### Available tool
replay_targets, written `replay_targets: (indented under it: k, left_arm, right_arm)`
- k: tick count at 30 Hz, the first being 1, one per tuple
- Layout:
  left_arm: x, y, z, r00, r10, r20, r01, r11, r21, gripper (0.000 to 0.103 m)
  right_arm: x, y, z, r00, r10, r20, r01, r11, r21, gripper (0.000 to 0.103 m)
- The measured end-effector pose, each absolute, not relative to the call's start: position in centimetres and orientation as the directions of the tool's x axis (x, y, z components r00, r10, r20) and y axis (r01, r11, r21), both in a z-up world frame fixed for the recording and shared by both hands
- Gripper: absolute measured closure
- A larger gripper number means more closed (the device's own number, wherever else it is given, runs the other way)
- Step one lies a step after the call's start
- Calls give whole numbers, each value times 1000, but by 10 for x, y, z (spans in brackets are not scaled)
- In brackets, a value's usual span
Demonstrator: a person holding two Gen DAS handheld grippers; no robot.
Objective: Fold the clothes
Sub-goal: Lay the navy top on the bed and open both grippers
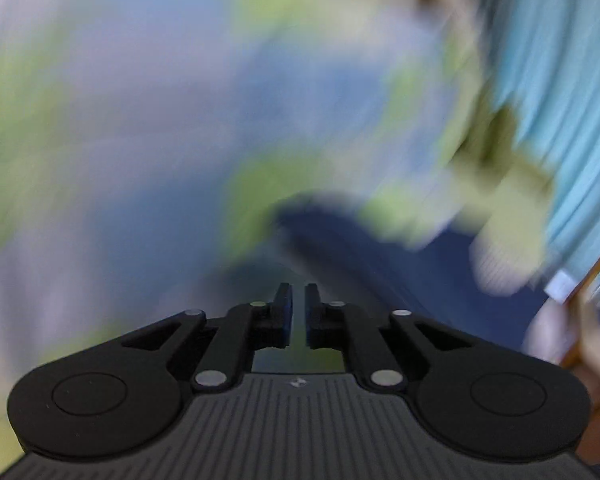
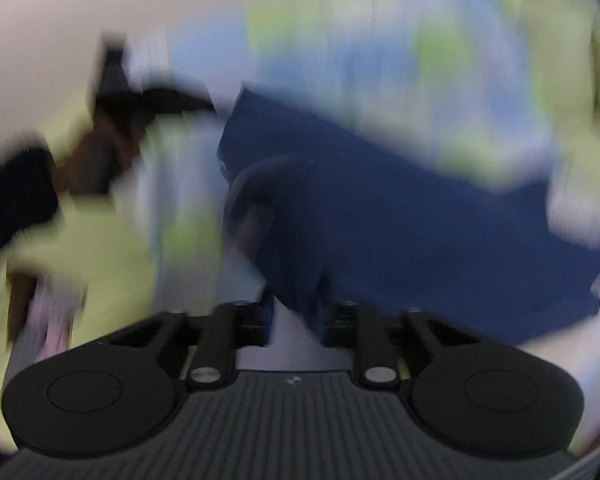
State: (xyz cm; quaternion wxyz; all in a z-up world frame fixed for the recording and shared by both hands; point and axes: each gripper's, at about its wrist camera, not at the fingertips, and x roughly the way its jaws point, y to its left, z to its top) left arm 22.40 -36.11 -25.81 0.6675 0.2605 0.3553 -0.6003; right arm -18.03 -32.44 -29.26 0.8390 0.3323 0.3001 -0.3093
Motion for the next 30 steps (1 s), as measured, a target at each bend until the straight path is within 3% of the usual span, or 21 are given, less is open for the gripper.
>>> replay_targets:
  k: [2,4,7,10,11,19,23,28,30]
  left_arm:
    - [251,-316,-299,126,-472,-872,979,200,34,98]
    - [252,-294,-311,127,-423,-897,980,193,48,98]
    - [215,-259,-324,1,-398,-917,989,134,-57,94]
    - [168,-254,-327,-93,-403,-910,990,64,-130,74]
    - [142,-251,-329,-139,-410,-902,986,25,-164,73]
    - [30,-287,-364,-206,-451,-869,973,-2,-230,73]
    - [0,-274,-385,-169,-377,-910,984,-16,-176,73]
    - [-38,-206,-395,-87,-288,-954,995,27,-99,73]
    - [-50,-193,-388,-54,-234,-971,998,32,-63,73]
  right_arm:
    - [-161,-302,-324,619,-216,-755,703,581,410,81]
    - [-152,-281,-329,604,-170,-778,702,575,420,80]
    - [-155,-278,-328,572,-183,-800,729,561,393,70]
    - [-164,-290,-322,516,-246,-821,763,567,309,64]
    - [-170,-301,-322,479,-285,-830,777,577,251,63]
    - [-183,-375,-348,468,-335,-818,678,729,90,63]
    - [-182,-432,-399,444,-325,-835,671,738,69,63]
    - [-221,-372,-433,421,-146,-895,521,847,107,62]
    - [-235,-354,-434,380,-46,-924,486,860,157,76]
